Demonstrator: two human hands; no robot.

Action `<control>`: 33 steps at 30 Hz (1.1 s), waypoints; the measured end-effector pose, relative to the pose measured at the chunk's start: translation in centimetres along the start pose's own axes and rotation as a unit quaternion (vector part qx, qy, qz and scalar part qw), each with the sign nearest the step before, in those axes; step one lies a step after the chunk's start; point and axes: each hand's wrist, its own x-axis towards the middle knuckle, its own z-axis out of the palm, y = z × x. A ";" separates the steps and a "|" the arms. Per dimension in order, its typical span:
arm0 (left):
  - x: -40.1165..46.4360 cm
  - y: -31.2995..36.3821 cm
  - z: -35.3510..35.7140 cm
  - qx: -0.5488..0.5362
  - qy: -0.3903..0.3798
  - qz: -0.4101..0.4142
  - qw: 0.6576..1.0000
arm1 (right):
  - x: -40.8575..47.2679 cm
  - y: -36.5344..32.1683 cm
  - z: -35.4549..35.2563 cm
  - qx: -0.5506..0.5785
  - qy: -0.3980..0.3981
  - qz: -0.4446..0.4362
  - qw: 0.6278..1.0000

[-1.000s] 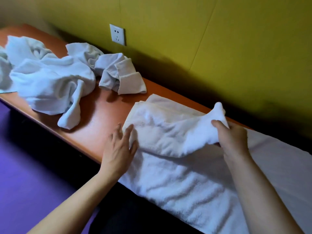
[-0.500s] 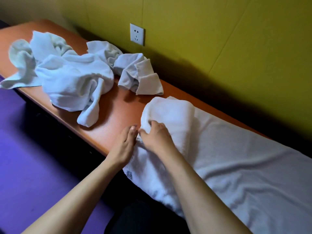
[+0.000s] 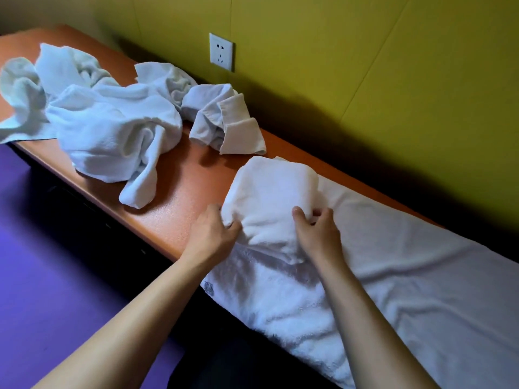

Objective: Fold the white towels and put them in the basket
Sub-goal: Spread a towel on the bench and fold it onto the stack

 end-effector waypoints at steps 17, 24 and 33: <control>1.0 4.5 -1.9 -0.251 -0.076 -0.104 0.960 | 0.5 0.1 -2.1 0.350 -0.057 0.015 0.935; -4.5 8.7 0.7 -0.346 -0.126 -0.048 0.929 | -2.3 3.3 -9.4 0.347 0.018 -0.022 0.937; -15.4 14.6 8.3 -0.238 -0.194 0.075 0.949 | -7.5 14.6 -20.1 0.319 0.071 0.017 0.945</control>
